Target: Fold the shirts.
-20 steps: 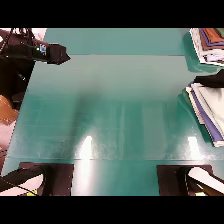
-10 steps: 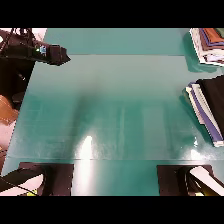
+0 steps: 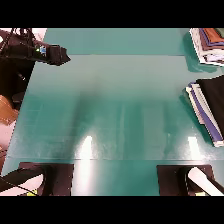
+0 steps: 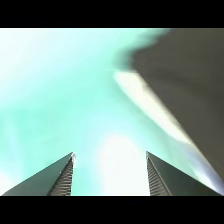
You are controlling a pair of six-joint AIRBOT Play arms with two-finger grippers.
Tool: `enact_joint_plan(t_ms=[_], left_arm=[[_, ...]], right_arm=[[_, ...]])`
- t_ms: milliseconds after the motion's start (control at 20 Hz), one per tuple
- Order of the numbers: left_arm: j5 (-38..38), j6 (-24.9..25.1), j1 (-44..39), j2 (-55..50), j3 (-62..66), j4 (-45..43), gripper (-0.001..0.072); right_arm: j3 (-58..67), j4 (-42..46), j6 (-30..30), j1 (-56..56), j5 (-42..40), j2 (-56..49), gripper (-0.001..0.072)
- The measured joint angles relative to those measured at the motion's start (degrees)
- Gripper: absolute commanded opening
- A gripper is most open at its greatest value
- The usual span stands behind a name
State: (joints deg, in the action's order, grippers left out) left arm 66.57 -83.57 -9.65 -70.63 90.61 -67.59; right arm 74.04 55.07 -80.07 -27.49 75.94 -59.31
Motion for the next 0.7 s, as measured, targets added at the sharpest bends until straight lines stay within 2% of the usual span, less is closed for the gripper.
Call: enact_joint_plan(t_ms=[50,100,150,200,450,700], left_arm=[[-0.2,0.0,0.0,0.0,0.0,0.0,0.0028],[-0.3,0.0,0.0,0.0,0.0,0.0,0.0028],[-0.5,0.0,0.0,0.0,0.0,0.0,0.0028],[-0.7,0.0,0.0,0.0,0.0,0.1,0.0028],[-1.4,0.0,0.0,0.0,0.0,0.1,0.0028],[-1.4,0.0,0.0,0.0,0.0,0.1,0.0028]], right_arm=[[0.2,-0.8,0.0,4.9,-1.6,-0.1,0.0404],[0.3,-1.1,0.0,9.4,-3.1,-0.4,0.0296],[0.4,-1.4,0.0,13.9,-4.6,-0.9,0.0140],[0.5,-1.6,0.0,17.8,-5.9,-1.4,0.0018],[0.6,-2.4,0.1,32.4,-9.0,-5.0,0.0017],[0.6,-2.5,0.2,36.9,-9.8,-6.8,0.0017]])
